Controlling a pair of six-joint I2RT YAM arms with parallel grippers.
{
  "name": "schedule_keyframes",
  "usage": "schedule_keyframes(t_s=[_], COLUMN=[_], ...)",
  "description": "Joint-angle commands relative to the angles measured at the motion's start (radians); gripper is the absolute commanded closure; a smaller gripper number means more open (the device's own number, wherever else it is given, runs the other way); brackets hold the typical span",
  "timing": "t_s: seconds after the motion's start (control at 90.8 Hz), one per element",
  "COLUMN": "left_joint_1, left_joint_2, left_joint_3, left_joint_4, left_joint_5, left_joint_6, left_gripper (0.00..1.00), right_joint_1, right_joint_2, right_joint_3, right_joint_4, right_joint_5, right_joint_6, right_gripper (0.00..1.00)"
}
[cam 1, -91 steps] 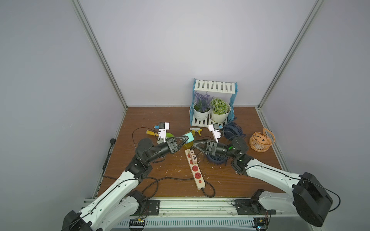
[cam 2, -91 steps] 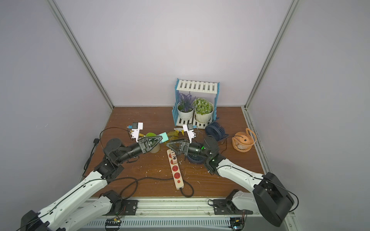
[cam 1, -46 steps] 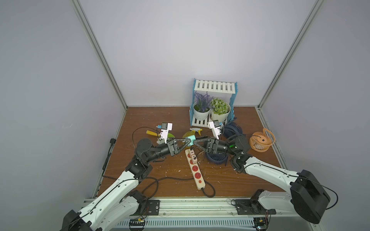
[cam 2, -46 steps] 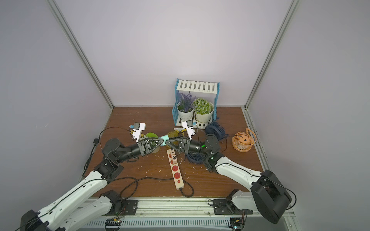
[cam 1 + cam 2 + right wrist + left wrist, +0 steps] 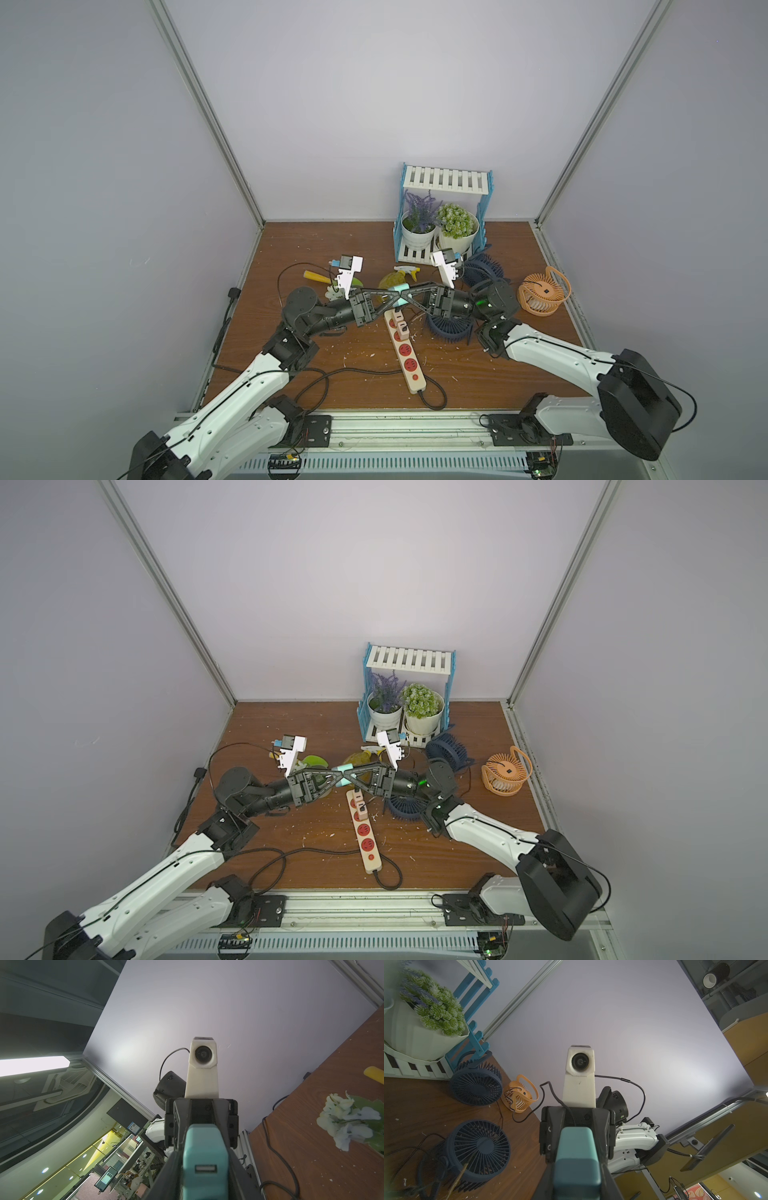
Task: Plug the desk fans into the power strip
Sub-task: Pick up the plug from the center of the board, then insert the plug into the socket.
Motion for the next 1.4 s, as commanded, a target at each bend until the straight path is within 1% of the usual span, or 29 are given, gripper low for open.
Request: schedule_keyframes(t_s=[0.0, 0.044, 0.209, 0.231, 0.253, 0.275, 0.297, 0.33, 0.363, 0.385, 0.396, 0.418, 0.451, 0.484, 0.528, 0.561, 0.605, 0.672, 0.727, 0.782, 0.826, 0.903, 1.035, 1.112, 1.2, 1.255, 1.387], left_joint_1=[-0.013, -0.012, -0.012, -0.012, -0.013, -0.013, -0.012, -0.012, -0.013, -0.012, -0.012, -0.012, -0.012, -0.011, -0.007, -0.004, -0.004, -0.003, -0.006, -0.015, -0.024, -0.036, -0.056, -0.068, -0.079, -0.082, -0.084], left_joint_2=[0.005, 0.007, 0.008, 0.007, 0.006, 0.005, 0.003, -0.001, -0.004, -0.007, -0.008, -0.011, -0.015, -0.019, -0.021, -0.019, -0.006, 0.017, 0.041, 0.057, 0.067, 0.090, 0.152, 0.209, 0.267, 0.291, 0.328], left_joint_3=[0.023, 0.023, 0.022, 0.021, 0.018, 0.015, 0.009, 0.000, -0.012, -0.021, -0.025, -0.038, -0.058, -0.080, -0.114, -0.138, -0.173, -0.207, -0.218, -0.219, -0.216, -0.219, -0.242, -0.232, -0.211, -0.203, -0.202], left_joint_4=[0.014, 0.015, 0.017, 0.017, 0.018, 0.016, 0.016, 0.016, 0.017, 0.016, 0.016, 0.017, 0.018, 0.016, 0.015, 0.012, -0.002, -0.084, -0.162, -0.236, -0.289, -0.362, -0.369, -0.369, -0.367, -0.367, -0.348], left_joint_5=[0.026, 0.027, 0.034, 0.032, 0.029, 0.024, 0.018, 0.004, -0.012, -0.027, -0.034, -0.048, -0.071, -0.091, -0.113, -0.125, -0.145, -0.182, -0.202, -0.215, -0.236, -0.242, -0.216, -0.198, -0.182, -0.182, -0.174], left_joint_6=[0.010, 0.008, 0.008, 0.008, 0.009, 0.008, 0.008, 0.007, 0.007, 0.007, 0.007, 0.006, 0.006, 0.007, 0.003, -0.001, -0.005, -0.003, 0.012, 0.036, 0.051, 0.058, 0.038, 0.049, 0.063, 0.074, 0.081], left_gripper=[0.98, 0.98, 0.98, 0.98, 0.95, 0.90, 0.84, 0.69, 0.50, 0.43, 0.38, 0.32, 0.24, 0.20, 0.16, 0.15, 0.14, 0.14, 0.16, 0.17, 0.18, 0.20, 0.24, 0.27, 0.34, 0.38, 0.45], right_joint_1=[-0.006, -0.007, -0.008, -0.009, -0.010, -0.010, -0.009, -0.011, -0.012, -0.015, -0.016, -0.018, -0.023, -0.026, -0.026, -0.024, -0.017, 0.009, 0.034, 0.068, 0.098, 0.191, 0.357, 0.428, 0.471, 0.479, 0.483], right_joint_2=[0.016, 0.023, 0.037, 0.035, 0.034, 0.029, 0.022, 0.008, -0.005, -0.016, -0.025, -0.040, -0.065, -0.090, -0.140, -0.177, -0.233, -0.299, -0.331, -0.350, -0.357, -0.338, -0.238, -0.152, -0.068, -0.026, 0.001], right_joint_3=[0.009, 0.008, 0.011, 0.009, 0.008, 0.007, 0.005, 0.000, -0.005, -0.010, -0.012, -0.017, -0.024, -0.031, -0.028, -0.018, 0.008, 0.051, 0.069, 0.071, 0.060, 0.047, 0.079, 0.111, 0.144, 0.152, 0.145], right_joint_4=[0.123, 0.141, 0.143, 0.133, 0.118, 0.101, 0.082, 0.045, 0.004, -0.019, -0.038, -0.073, -0.129, -0.206, -0.369, -0.494, -0.731, -1.037, -1.184, -1.272, -1.307, -1.356, -1.427, -1.445, -1.440, -1.429, -1.383], right_joint_5=[0.003, 0.003, -0.003, -0.002, 0.000, 0.002, 0.007, 0.018, 0.027, 0.037, 0.042, 0.053, 0.067, 0.090, 0.126, 0.159, 0.235, 0.358, 0.453, 0.528, 0.577, 0.676, 0.883, 0.981, 1.041, 1.068, 1.117], right_joint_6=[0.041, 0.056, 0.054, 0.046, 0.034, 0.023, 0.006, -0.012, -0.041, -0.062, -0.071, -0.090, -0.124, -0.164, -0.230, -0.304, -0.405, -0.537, -0.590, -0.603, -0.595, -0.570, -0.540, -0.523, -0.510, -0.492, -0.441], right_gripper=[0.72, 0.73, 0.86, 0.89, 0.90, 0.93, 0.95, 0.98, 1.00, 1.00, 1.00, 1.00, 1.00, 1.00, 1.00, 1.00, 1.00, 1.00, 1.00, 1.00, 1.00, 1.00, 1.00, 1.00, 1.00, 1.00, 1.00])
